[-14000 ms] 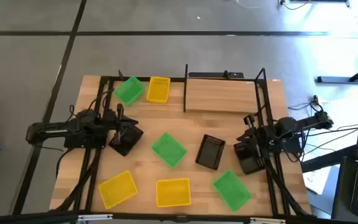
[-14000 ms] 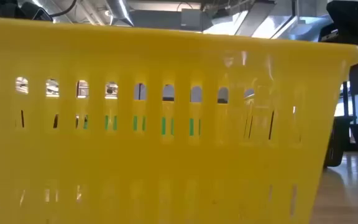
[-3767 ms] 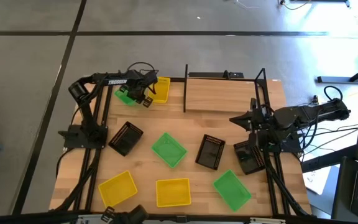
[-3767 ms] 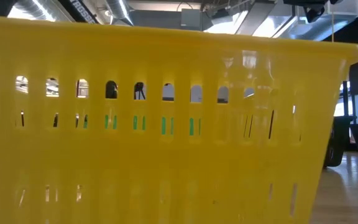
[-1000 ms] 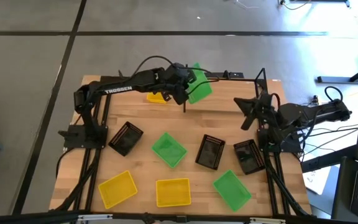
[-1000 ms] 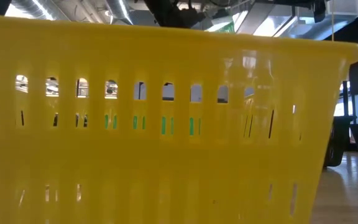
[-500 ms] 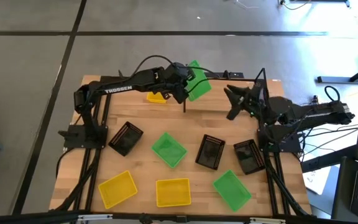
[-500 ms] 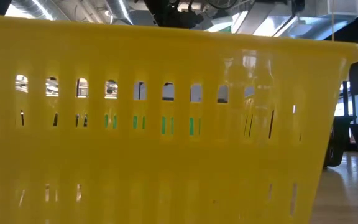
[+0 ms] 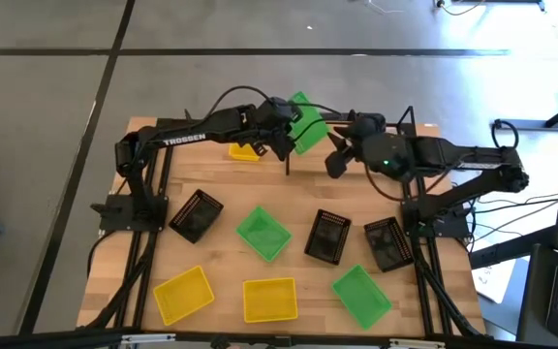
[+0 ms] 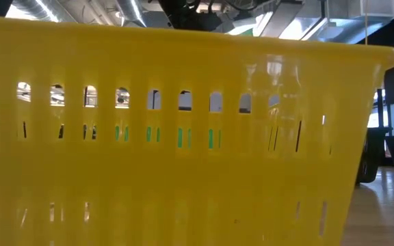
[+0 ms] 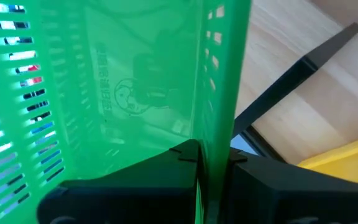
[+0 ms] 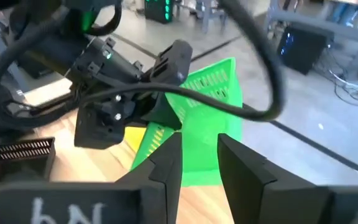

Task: Stack baskets on shelf by color
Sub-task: Put the top green bin onto the shelf

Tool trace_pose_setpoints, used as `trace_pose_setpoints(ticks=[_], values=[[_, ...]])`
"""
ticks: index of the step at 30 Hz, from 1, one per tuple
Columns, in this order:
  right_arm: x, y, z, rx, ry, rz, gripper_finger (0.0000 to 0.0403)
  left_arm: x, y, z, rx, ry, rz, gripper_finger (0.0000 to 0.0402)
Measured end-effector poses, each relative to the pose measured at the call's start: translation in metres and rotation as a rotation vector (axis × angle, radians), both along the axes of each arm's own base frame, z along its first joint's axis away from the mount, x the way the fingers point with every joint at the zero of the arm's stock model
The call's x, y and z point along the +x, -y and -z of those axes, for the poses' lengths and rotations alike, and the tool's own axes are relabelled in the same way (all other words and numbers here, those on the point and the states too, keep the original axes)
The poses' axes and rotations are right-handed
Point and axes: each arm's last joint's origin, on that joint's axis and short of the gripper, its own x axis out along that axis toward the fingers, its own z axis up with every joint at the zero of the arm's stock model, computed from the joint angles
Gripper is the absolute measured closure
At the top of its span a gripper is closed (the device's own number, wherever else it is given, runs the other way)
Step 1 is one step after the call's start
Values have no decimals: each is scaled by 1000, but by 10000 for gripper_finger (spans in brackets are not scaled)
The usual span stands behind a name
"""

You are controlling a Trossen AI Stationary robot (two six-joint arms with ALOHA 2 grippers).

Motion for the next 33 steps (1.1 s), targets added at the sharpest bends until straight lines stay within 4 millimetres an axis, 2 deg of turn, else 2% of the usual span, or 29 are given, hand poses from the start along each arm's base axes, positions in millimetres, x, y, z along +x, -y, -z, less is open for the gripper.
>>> trace_pose_setpoints(ticks=[6, 11, 17, 33], values=[[16, 8, 1, 55, -50, 14, 299, 0, 1, 0, -1, 1, 0, 401], [24, 22, 15, 76, -138, 50, 299, 1, 3, 0, -1, 1, 7, 401], [26, 33, 22, 58, -215, 63, 299, 3, 10, 0, 0, -2, 21, 401], [25, 55, 25, 153, -247, -25, 299, 8, 26, 0, 3, -1, 64, 402]])
